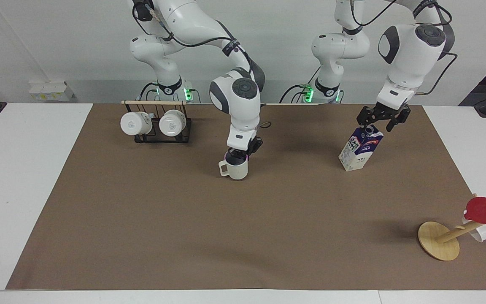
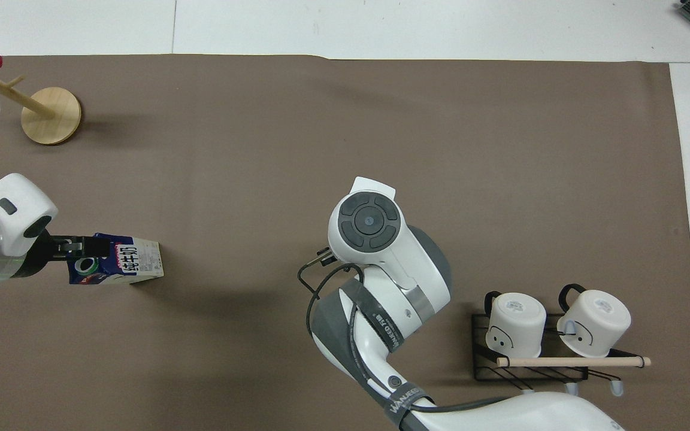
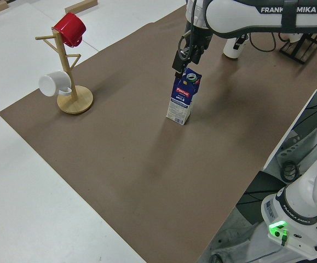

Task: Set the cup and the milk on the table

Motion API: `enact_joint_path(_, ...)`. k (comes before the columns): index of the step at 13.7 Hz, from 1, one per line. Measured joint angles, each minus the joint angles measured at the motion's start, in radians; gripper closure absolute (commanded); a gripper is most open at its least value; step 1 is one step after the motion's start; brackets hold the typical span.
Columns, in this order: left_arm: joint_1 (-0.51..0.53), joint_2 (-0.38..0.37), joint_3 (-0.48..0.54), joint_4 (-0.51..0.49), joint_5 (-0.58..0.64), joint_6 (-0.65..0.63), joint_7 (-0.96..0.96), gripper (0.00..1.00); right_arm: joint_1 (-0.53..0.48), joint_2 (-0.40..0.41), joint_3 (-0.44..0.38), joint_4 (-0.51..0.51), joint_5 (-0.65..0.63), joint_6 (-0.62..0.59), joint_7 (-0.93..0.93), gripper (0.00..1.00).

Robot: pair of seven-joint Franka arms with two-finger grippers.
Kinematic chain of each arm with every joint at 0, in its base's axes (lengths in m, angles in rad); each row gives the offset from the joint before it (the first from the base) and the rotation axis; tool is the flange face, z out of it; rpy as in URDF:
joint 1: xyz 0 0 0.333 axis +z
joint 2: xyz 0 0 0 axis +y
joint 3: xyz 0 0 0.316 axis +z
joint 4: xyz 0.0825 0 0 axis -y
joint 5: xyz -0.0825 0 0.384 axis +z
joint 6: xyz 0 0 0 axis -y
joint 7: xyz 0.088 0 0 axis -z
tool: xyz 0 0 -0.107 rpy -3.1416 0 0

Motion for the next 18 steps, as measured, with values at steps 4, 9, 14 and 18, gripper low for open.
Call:
enact_joint_path(4, -0.012, -0.005, 0.000, -0.059, 0.000, 0.062, -0.014, 0.00, 0.009, 0.001, 0.000, 0.002, 0.004, 0.006, 0.002, 1.00)
enact_joint_path(9, -0.012, -0.007, 0.000, -0.082, 0.000, 0.093, -0.015, 0.34, 0.016, 0.015, 0.000, -0.001, 0.004, 0.008, 0.001, 1.00)
enact_joint_path(14, -0.012, -0.008, 0.000, -0.083, 0.000, 0.099, -0.015, 0.56, 0.016, 0.018, 0.000, -0.003, 0.005, 0.009, 0.002, 0.12)
enact_joint_path(18, -0.013, -0.009, 0.000, -0.074, 0.000, 0.099, -0.015, 0.57, 0.015, 0.002, -0.001, 0.004, 0.005, 0.009, 0.002, 0.00)
